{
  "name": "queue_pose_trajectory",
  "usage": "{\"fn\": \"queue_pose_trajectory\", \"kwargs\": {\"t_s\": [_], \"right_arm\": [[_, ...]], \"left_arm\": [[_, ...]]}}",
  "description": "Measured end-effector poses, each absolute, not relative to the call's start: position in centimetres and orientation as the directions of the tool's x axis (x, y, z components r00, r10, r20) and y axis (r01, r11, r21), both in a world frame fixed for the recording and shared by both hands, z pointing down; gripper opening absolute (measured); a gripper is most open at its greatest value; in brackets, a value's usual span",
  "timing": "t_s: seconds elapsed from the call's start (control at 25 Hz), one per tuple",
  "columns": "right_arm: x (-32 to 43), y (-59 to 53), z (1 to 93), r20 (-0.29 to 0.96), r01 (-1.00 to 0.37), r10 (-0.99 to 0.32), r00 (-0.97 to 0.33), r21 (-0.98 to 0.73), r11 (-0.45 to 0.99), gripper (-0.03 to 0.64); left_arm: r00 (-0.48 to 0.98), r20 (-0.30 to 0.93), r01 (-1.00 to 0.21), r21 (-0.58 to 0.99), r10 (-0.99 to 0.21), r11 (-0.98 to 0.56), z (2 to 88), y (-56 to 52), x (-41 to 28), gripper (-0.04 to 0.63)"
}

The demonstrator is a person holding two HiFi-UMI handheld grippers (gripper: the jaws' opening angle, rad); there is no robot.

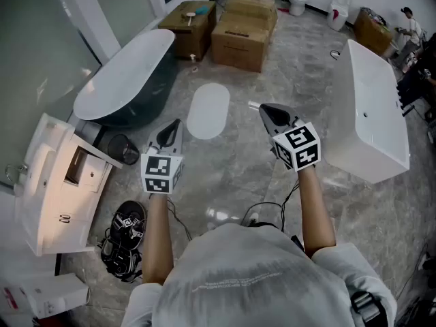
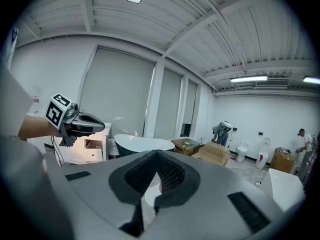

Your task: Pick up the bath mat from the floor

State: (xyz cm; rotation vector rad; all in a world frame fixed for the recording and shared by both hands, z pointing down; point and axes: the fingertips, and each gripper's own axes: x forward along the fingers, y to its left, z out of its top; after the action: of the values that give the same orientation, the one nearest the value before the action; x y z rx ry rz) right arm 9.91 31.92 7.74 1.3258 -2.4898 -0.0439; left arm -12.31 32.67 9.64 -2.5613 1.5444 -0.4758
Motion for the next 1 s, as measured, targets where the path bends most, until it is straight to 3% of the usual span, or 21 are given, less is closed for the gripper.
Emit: {"fn": "queue_pose_trajectory", "kwargs": {"t_s": [0.72,1.0], "right_arm": [[18.8,27.2,8.9,0.229,-0.778,-0.788,-0.572,0.154,0.610,0.014],[20.5,22.6,10.7,0.269,-0.794,-0.779,-0.566,0.076,0.603,0.014]], "left_arm": [[0.400,0.227,-0.853,-0.263,-0.888,-0.451,11.4,27.8,-3.7,0.018],[0.359,0.259,-0.875,-0.242,-0.897,-0.420,13.0,24.3,-4.1,0.018]]}}
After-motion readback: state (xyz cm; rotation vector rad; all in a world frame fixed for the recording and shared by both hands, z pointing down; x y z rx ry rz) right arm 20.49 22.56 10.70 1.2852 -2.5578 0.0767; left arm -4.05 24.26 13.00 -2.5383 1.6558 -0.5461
